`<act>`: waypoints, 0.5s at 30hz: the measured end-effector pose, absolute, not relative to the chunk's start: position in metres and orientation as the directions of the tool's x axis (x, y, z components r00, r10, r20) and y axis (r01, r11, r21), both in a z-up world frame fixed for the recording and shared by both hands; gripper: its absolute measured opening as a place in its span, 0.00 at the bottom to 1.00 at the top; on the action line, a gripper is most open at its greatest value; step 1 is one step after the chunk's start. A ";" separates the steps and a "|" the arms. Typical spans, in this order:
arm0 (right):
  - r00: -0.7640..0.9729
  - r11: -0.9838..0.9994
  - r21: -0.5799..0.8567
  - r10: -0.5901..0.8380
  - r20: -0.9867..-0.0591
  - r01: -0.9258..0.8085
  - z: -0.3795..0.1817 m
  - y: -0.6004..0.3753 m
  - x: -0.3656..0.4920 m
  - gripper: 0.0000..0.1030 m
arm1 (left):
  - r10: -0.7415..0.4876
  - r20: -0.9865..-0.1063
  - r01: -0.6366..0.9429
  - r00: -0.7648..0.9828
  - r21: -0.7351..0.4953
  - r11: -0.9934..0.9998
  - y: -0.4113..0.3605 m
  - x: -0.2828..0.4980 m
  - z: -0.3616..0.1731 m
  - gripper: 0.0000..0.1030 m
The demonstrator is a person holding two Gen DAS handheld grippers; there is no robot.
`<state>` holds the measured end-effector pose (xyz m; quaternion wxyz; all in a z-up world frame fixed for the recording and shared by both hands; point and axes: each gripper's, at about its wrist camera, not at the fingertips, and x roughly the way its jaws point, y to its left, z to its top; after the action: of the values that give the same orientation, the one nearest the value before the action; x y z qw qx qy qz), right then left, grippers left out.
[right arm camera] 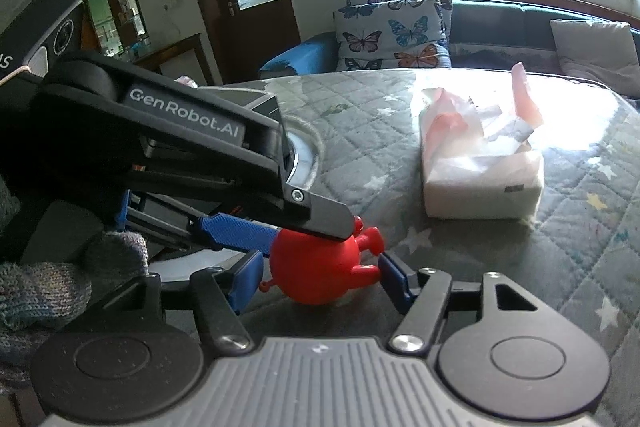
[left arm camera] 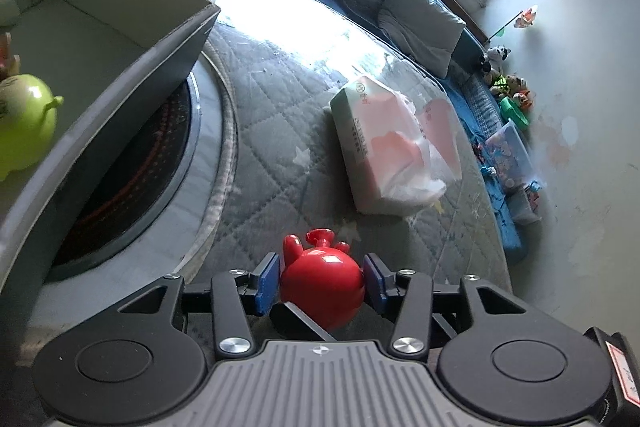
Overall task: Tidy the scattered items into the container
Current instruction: 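Lift the red ball toy with the left gripper and lower it into the box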
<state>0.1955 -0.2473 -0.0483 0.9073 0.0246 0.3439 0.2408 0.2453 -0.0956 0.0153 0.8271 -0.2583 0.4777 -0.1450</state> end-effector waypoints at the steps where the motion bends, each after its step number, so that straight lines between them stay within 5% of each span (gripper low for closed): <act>1: 0.643 0.880 0.212 0.459 -0.613 -0.426 -0.048 -0.246 0.191 0.64 | -0.482 -0.718 -0.007 0.502 -0.561 0.828 -0.094 0.242 0.016 0.47; 15: 0.607 0.830 0.212 0.528 -0.594 -0.516 -0.030 -0.216 0.148 0.61 | -0.438 -0.695 -0.033 0.570 -0.552 0.833 -0.059 0.187 0.038 0.47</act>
<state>0.1479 -0.2162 -0.0303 0.8962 0.0094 0.3346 0.2912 0.1867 -0.0588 0.0376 0.8460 -0.2629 0.4481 -0.1198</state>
